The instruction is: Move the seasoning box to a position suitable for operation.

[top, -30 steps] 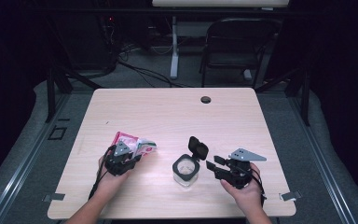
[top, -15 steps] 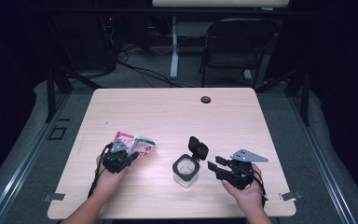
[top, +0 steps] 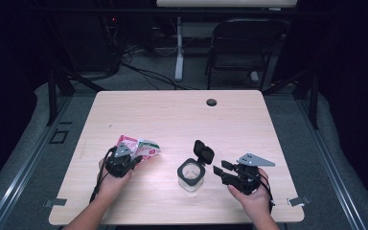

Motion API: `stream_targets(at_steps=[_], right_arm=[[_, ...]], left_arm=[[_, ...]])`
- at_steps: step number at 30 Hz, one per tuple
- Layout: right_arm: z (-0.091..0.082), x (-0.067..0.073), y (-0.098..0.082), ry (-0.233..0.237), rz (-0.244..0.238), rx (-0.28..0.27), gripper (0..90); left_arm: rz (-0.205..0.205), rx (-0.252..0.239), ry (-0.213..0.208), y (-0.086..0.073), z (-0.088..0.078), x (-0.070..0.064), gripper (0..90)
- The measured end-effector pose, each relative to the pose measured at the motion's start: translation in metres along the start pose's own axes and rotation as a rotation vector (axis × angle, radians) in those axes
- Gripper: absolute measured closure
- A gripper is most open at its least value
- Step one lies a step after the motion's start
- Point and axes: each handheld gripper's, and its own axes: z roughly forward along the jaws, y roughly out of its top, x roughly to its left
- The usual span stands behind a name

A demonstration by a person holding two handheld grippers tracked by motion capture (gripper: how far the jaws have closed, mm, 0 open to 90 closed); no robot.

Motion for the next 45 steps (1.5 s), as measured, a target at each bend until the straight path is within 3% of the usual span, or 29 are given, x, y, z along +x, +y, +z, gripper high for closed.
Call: stream_targets(at_steps=[6, 10, 18, 45], right_arm=[[0.0, 0.0, 0.0, -0.001, 0.0, 0.0, 56.1], [0.0, 0.0, 0.0, 0.002, 0.0, -0.002, 56.0], [0.0, 0.0, 0.0, -0.008, -0.007, -0.004, 55.4], [-0.001, -0.002, 0.002, -0.01, -0.009, -0.016, 54.3]], left_arm=[[0.001, 0.0, 0.0, 0.0, 0.0, 0.0, 89.8], [-0.019, -0.018, -0.015, 0.0, -0.003, 0.004, 89.9], [-0.021, -0.046, -0.018, 0.003, -0.011, 0.008, 90.0], [-0.044, -0.117, 0.055, 0.006, -0.042, 0.025, 90.0]])
